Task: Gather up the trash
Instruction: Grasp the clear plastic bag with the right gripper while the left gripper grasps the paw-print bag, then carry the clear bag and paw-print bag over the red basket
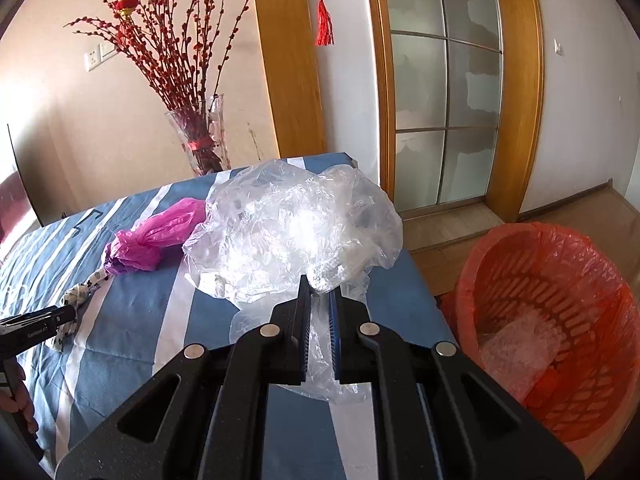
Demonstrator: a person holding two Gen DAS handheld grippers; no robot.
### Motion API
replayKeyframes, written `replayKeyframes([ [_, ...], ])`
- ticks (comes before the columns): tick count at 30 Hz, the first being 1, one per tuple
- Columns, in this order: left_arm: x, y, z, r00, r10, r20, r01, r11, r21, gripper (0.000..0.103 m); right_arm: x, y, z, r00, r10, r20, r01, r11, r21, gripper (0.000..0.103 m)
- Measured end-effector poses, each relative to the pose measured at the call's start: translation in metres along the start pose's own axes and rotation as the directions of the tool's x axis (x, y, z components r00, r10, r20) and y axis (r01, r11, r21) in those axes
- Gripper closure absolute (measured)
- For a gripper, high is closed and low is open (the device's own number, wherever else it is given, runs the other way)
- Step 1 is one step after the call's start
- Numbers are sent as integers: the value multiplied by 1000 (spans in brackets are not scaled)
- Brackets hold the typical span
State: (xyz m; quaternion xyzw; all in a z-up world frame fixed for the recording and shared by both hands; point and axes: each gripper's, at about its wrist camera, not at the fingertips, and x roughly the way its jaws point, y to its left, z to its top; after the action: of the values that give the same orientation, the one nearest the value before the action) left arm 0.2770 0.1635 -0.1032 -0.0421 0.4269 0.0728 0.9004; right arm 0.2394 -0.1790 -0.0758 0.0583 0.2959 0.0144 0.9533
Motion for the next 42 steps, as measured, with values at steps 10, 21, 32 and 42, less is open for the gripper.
replayKeyframes([
  [10,-21,0,-6,994,-59,90,58,998,14,95,-3,-6,-2,1000,8,0,-8,1000,30,94],
  [21,-78,-30,-19,972,-172,162,162,984,70,95,-40,-28,-4,999,46,29,-48,995,86,94],
  [32,-142,-108,-16,911,-347,224,306,931,199,95,-84,-59,0,995,32,93,-44,990,136,94],
  [42,-152,-189,-25,872,-462,166,403,867,293,95,-111,-107,-7,991,-45,122,18,978,209,94],
])
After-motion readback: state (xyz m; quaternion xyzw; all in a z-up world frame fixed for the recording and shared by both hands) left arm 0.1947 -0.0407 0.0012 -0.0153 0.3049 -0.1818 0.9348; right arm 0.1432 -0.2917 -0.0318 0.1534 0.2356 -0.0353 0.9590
